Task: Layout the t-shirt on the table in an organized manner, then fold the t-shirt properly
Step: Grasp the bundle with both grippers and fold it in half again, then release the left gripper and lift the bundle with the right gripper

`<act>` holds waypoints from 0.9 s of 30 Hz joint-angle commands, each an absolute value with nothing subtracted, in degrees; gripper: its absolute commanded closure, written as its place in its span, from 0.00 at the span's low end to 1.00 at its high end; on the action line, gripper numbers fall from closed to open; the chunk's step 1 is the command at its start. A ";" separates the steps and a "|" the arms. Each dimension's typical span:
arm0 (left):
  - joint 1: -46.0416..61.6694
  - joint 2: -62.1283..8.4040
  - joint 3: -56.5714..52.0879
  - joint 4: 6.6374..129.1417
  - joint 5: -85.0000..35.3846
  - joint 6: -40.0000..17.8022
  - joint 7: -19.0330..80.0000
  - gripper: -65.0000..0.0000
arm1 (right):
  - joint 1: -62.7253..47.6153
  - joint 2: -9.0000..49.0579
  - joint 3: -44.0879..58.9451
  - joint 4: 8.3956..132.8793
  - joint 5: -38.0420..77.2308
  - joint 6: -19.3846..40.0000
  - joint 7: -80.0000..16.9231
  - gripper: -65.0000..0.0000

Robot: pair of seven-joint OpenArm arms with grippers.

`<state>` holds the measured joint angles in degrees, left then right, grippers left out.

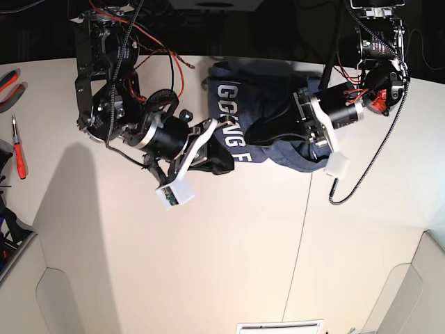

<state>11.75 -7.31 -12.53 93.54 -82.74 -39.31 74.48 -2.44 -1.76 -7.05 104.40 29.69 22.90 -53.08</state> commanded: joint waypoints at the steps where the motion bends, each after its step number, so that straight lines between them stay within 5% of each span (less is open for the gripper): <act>1: 11.31 -7.62 -11.88 95.11 -82.30 -40.00 73.80 1.00 | -2.76 -2.04 -7.14 105.36 31.70 23.70 -52.12 1.00; 7: 11.97 -7.64 -11.31 95.74 -74.17 -40.00 73.76 1.00 | -6.20 -2.07 -8.29 105.36 37.52 27.88 -52.12 1.00; 15: 15.07 -7.66 -11.88 95.74 -61.47 -40.00 73.49 1.00 | -6.52 -2.07 -16.97 104.40 31.75 27.86 -49.50 1.00; 27: 15.25 -13.87 -11.92 95.74 -42.28 -36.16 67.83 1.00 | -5.41 -2.02 -21.43 86.50 23.11 27.16 -44.91 1.00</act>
<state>15.55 -13.41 -11.70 94.76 -42.02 -36.21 68.38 -6.04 -1.58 -21.45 85.47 22.24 26.76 -46.26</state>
